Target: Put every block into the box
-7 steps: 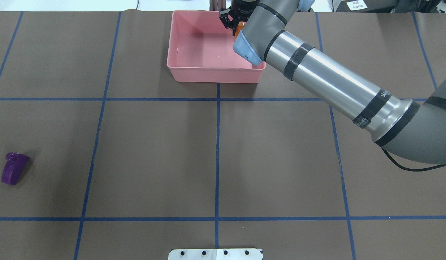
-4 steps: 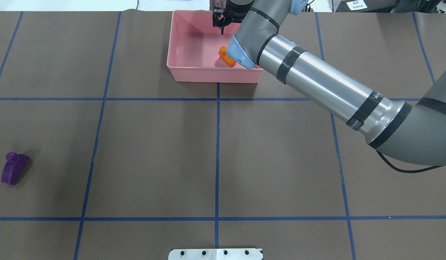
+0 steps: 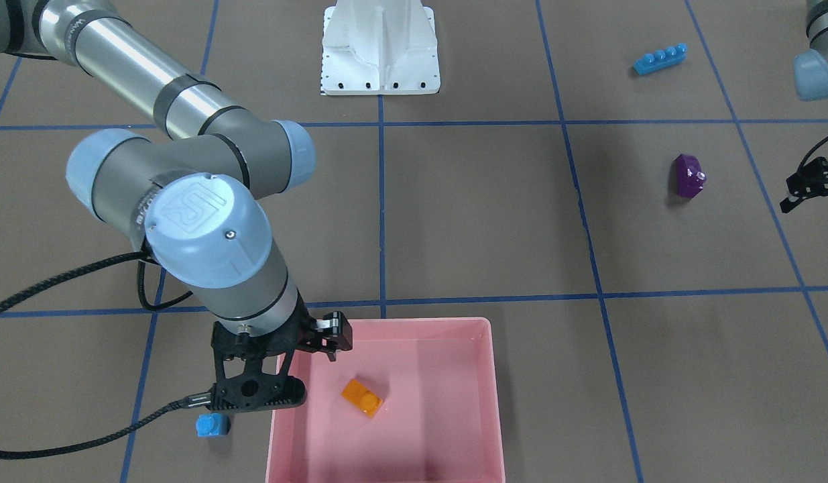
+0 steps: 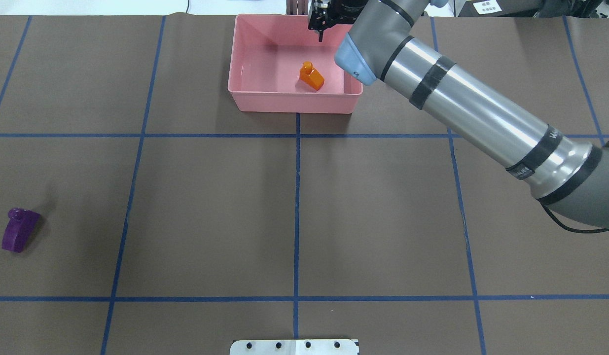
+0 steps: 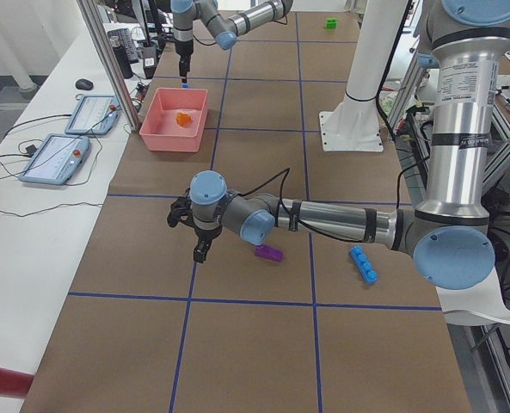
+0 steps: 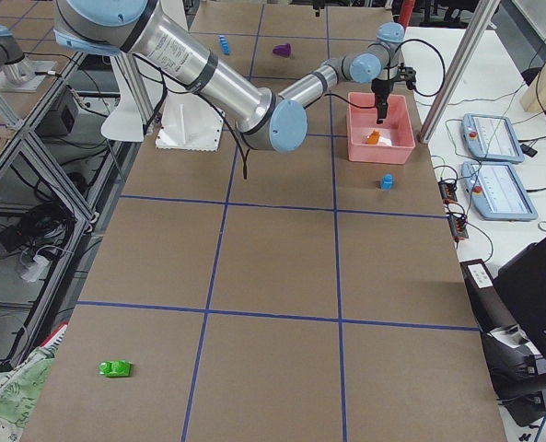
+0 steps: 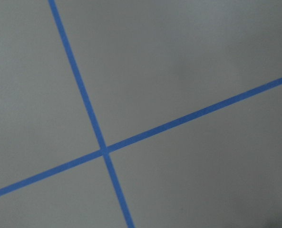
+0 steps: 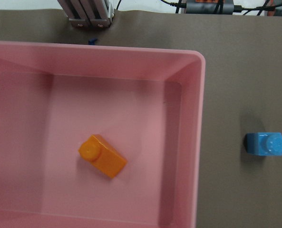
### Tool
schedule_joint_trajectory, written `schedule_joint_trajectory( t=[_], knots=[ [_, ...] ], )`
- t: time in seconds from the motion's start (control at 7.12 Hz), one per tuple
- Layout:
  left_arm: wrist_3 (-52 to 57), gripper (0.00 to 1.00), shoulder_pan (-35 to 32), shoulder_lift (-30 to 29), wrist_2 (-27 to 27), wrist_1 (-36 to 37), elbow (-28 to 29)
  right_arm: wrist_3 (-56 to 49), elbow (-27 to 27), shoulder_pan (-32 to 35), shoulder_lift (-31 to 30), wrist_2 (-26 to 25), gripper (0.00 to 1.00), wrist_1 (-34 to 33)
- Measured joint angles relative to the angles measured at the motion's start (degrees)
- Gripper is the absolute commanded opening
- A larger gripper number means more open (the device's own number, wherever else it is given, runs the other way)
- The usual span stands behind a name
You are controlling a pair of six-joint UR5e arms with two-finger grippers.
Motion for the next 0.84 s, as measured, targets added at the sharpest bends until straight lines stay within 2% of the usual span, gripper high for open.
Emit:
schedule_joint_trajectory(
  t=[0.28, 0.56, 0.7, 0.84],
  knots=[
    [-9.0, 1.00, 5.6, 3.0, 1.5, -6.1, 0.0, -7.4, 9.5, 3.6, -9.2, 2.6, 1.00, -2.4],
    [-10.5, 0.97, 10.5, 4.2, 3.6, -7.3, -0.4, -13.0, 14.6, 6.9, -15.2, 5.7, 1.00, -2.7],
    [-10.5, 0.83, 13.0, 5.1, 3.9, -7.5, -1.8, -14.0, 16.3, 7.5, -17.0, 6.1, 1.00, -2.7],
    [-10.5, 0.63, 15.2, 6.7, 4.6, -7.5, -3.8, -14.4, 17.5, 7.7, -18.1, 6.3, 1.00, -2.7]
  ],
)
